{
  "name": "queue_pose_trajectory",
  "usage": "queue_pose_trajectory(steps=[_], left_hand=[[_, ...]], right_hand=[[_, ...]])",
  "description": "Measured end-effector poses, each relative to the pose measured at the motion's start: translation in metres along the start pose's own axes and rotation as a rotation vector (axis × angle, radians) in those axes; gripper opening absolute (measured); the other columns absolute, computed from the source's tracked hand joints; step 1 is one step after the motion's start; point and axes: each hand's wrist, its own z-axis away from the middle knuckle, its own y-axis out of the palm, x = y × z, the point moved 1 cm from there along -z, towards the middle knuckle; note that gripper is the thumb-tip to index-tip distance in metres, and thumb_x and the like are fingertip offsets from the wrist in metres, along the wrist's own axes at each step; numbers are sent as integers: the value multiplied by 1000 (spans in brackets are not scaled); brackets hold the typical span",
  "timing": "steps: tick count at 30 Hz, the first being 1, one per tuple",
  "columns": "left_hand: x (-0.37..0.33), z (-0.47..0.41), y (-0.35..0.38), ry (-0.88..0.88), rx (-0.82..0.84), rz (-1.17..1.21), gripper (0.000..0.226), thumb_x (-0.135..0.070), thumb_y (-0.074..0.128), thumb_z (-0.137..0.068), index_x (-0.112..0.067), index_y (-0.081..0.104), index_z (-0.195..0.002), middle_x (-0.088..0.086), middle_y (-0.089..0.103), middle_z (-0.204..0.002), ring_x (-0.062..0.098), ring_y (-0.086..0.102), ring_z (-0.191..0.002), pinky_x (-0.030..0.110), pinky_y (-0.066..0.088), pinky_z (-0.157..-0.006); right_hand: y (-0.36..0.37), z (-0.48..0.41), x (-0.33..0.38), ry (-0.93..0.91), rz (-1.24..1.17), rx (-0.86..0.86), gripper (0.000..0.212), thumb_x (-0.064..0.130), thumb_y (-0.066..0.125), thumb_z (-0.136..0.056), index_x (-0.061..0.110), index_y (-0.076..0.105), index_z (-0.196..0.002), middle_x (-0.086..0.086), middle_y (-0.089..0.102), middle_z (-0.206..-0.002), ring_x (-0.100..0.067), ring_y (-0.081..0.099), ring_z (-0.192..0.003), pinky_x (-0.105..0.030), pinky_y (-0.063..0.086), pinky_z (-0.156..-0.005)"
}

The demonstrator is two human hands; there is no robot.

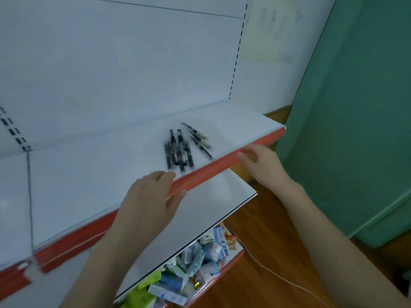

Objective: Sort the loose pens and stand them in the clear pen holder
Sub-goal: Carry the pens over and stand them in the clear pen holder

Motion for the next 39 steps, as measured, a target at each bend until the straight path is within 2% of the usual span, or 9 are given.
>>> queue_pose_trajectory(steps=[5, 8, 15, 19, 24, 29, 33, 36, 39], left_hand=[[5, -31, -4, -125, -43, -39, 60, -50, 37, -83, -3, 62, -110, 19, 65, -103, 37, 63, -92, 40, 50, -78], [14, -56, 2, -202, 11, -31, 45, -41, 43, -94, -10, 49, -126, 13, 55, -121, 29, 53, -110, 33, 40, -91], [23, -111, 29, -327, 170, -70, 41, -51, 48, -88, -11, 44, -97, 10, 52, -101, 26, 53, -97, 29, 39, -74], [22, -132, 40, -336, 194, -209, 61, -59, 46, -85, -5, 49, -112, 13, 54, -113, 28, 50, -105, 32, 40, -84], [22, -148, 39, -401, 201, -195, 54, -51, 46, -89, -3, 47, -115, 16, 49, -118, 32, 45, -111, 33, 39, -88], [20, -161, 44, -538, 198, -91, 52, -45, 54, -83, -4, 46, -114, 15, 45, -117, 31, 45, -109, 32, 40, -82], [15, -169, 50, -626, 166, -102, 56, -44, 55, -82, -2, 43, -117, 15, 44, -119, 31, 43, -111, 31, 39, -83], [11, -171, 56, -666, 143, -137, 49, -34, 52, -86, -1, 41, -121, 16, 42, -122, 31, 42, -114, 33, 41, -87], [10, -171, 60, -680, 108, -158, 38, -21, 46, -88, 1, 42, -119, 17, 43, -122, 32, 43, -113, 32, 39, -88]], right_hand=[[26, -54, 3, -80, -80, 102, 33, 29, 51, -93, 8, 56, -119, -6, 57, -125, -16, 49, -117, -12, 27, -85], [40, -82, 12, -138, -39, 146, 35, 28, 49, -94, 6, 55, -121, -8, 57, -126, -19, 48, -119, -16, 29, -89], [68, -122, 23, -124, 86, 352, 52, 38, 59, -86, 4, 49, -124, -12, 53, -125, -28, 49, -115, -36, 40, -94], [78, -138, 21, -150, 180, 400, 48, 38, 64, -81, 4, 50, -111, -12, 56, -109, -30, 52, -100, -38, 44, -81], [78, -165, 15, -165, 185, 394, 41, 29, 61, -84, -2, 54, -111, -18, 59, -111, -32, 55, -99, -40, 46, -85], [77, -182, 11, -174, 181, 437, 27, 27, 58, -85, 2, 63, -94, -13, 63, -94, -26, 56, -85, -29, 39, -64], [79, -189, 7, -166, 238, 447, 33, 26, 53, -86, 13, 37, -61, -3, 43, -61, -22, 46, -63, -27, 27, -46], [79, -187, 8, -184, 307, 453, 35, 25, 49, -89, 16, 30, -62, 0, 38, -63, -21, 43, -64, -26, 25, -46], [79, -186, 9, -225, 339, 446, 22, 23, 46, -91, 10, 38, -74, 1, 38, -65, -24, 46, -72, -26, 25, -46]])
